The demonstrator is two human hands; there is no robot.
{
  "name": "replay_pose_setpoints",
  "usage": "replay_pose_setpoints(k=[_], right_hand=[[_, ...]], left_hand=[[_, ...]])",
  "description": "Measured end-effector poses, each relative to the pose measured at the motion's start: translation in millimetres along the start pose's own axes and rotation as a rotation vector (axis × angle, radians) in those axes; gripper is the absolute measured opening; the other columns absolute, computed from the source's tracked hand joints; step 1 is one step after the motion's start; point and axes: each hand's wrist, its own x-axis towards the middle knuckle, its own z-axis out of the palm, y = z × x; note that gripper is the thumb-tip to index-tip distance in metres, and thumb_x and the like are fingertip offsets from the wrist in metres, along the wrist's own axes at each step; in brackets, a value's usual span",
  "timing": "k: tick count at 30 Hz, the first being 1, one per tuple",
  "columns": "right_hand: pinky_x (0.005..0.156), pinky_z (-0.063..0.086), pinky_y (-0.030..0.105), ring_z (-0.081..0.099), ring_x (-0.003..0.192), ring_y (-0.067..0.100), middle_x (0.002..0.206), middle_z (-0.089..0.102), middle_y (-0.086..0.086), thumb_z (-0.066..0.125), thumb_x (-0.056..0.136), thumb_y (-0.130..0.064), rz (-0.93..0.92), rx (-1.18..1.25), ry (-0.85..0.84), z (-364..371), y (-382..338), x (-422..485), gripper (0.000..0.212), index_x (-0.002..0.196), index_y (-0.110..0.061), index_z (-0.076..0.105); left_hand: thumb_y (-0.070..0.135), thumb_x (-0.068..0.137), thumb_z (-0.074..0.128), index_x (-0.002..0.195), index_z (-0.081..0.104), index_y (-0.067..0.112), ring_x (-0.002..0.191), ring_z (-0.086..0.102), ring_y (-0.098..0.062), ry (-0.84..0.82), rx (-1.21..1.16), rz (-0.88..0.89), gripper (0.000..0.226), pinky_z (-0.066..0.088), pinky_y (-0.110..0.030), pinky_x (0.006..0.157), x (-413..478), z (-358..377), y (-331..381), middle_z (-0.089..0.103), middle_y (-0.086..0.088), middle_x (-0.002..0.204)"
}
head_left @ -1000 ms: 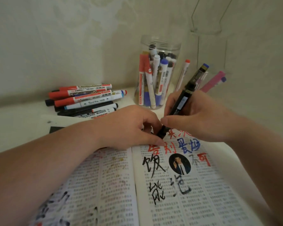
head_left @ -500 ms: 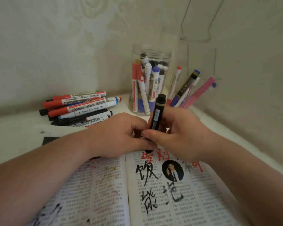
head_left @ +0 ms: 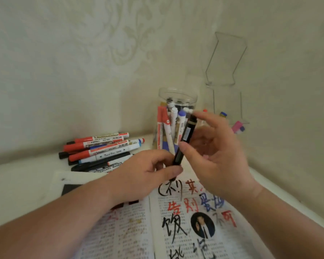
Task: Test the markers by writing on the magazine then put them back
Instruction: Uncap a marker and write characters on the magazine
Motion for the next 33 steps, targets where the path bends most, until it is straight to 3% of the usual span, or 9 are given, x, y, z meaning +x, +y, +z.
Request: replay_pose_setpoints(k=[3,6,9,15,18,22,25,30,33], right_hand=[[0.063,0.057,0.051,0.070,0.074,0.026,0.087,0.070,0.006,0.074,0.086,-0.002,-0.047,0.041,0.134,-16.5,-20.0,45.2,0.057,0.119,-0.037,0.044],[0.067,0.060,0.044,0.071,0.077,0.022,0.097,0.067,0.010,0.070,0.087,-0.001,-0.132,-0.049,0.269,-29.6,-36.8,94.0,0.051,0.119,-0.027,0.039],[0.072,0.060,0.034,0.069,0.077,0.016,0.090,0.063,0.000,0.066,0.089,-0.005,-0.141,-0.166,0.320,-22.3,-33.7,121.2,0.047,0.120,-0.028,0.038],[0.053,0.050,0.024,0.064,0.069,0.014,0.084,0.064,-0.002,0.060,0.096,-0.014,0.214,-0.464,0.037,1.6,1.5,128.6,0.026,0.115,-0.029,0.052],[0.045,0.043,0.015,0.060,0.060,0.008,0.083,0.066,-0.003,0.059,0.098,-0.023,0.226,-0.513,-0.022,5.0,6.7,128.5,0.005,0.101,-0.023,0.062],[0.055,0.046,0.024,0.062,0.067,0.016,0.080,0.067,-0.001,0.060,0.094,-0.024,0.213,-0.638,-0.035,2.7,0.4,143.1,0.011,0.088,-0.020,0.067],[0.058,0.050,0.024,0.065,0.073,0.018,0.083,0.066,-0.003,0.062,0.089,-0.016,0.187,-0.695,-0.061,0.3,-4.5,147.2,0.007,0.084,-0.019,0.067],[0.056,0.056,0.033,0.064,0.064,0.025,0.075,0.064,0.004,0.062,0.085,-0.014,0.192,-0.759,-0.061,-8.0,-9.8,142.0,0.011,0.074,-0.017,0.060],[0.052,0.049,0.027,0.065,0.066,0.024,0.079,0.065,0.005,0.061,0.083,-0.011,0.250,-0.895,-0.116,-12.3,-13.7,148.6,0.011,0.074,-0.017,0.064]], left_hand=[[0.061,0.088,0.055,0.107,0.066,0.038,0.072,0.058,-0.010,0.138,-0.158,0.002,0.031,0.050,-0.029,0.069,-0.3,-3.1,-0.8,0.066,0.001,0.088],[0.051,0.097,0.054,0.110,0.064,0.032,0.065,0.053,-0.009,0.236,-0.193,-0.002,0.025,0.048,-0.034,0.065,0.4,-5.1,-0.1,0.064,-0.004,0.086],[0.052,0.093,0.053,0.116,0.061,0.030,0.074,0.059,-0.027,0.238,-0.187,-0.036,0.033,0.049,-0.039,0.068,0.8,-4.8,0.5,0.063,-0.004,0.088],[0.052,0.092,0.056,0.114,0.057,0.043,0.072,0.057,-0.022,0.185,-0.071,-0.061,0.024,0.051,-0.040,0.069,-0.8,-6.6,1.3,0.060,0.010,0.095],[0.046,0.096,0.059,0.117,0.059,0.039,0.069,0.055,-0.016,0.180,-0.030,-0.087,0.022,0.051,-0.034,0.069,-0.2,-6.4,-0.5,0.059,0.017,0.094],[0.048,0.094,0.059,0.117,0.060,0.041,0.066,0.052,-0.002,0.133,0.004,-0.106,0.023,0.050,-0.024,0.066,-1.5,-5.7,-0.6,0.058,0.023,0.093],[0.046,0.094,0.061,0.115,0.061,0.040,0.065,0.052,-0.001,0.113,0.025,-0.104,0.022,0.049,-0.021,0.064,-1.8,-5.2,-1.6,0.059,0.021,0.093],[0.042,0.094,0.064,0.113,0.062,0.041,0.066,0.054,-0.007,0.109,0.032,-0.108,0.019,0.051,-0.021,0.064,-0.1,-3.8,-5.5,0.060,0.019,0.090],[0.039,0.094,0.066,0.112,0.063,0.040,0.068,0.057,-0.012,0.109,0.035,-0.103,0.018,0.052,-0.023,0.065,0.4,-3.2,-7.0,0.061,0.019,0.090]])
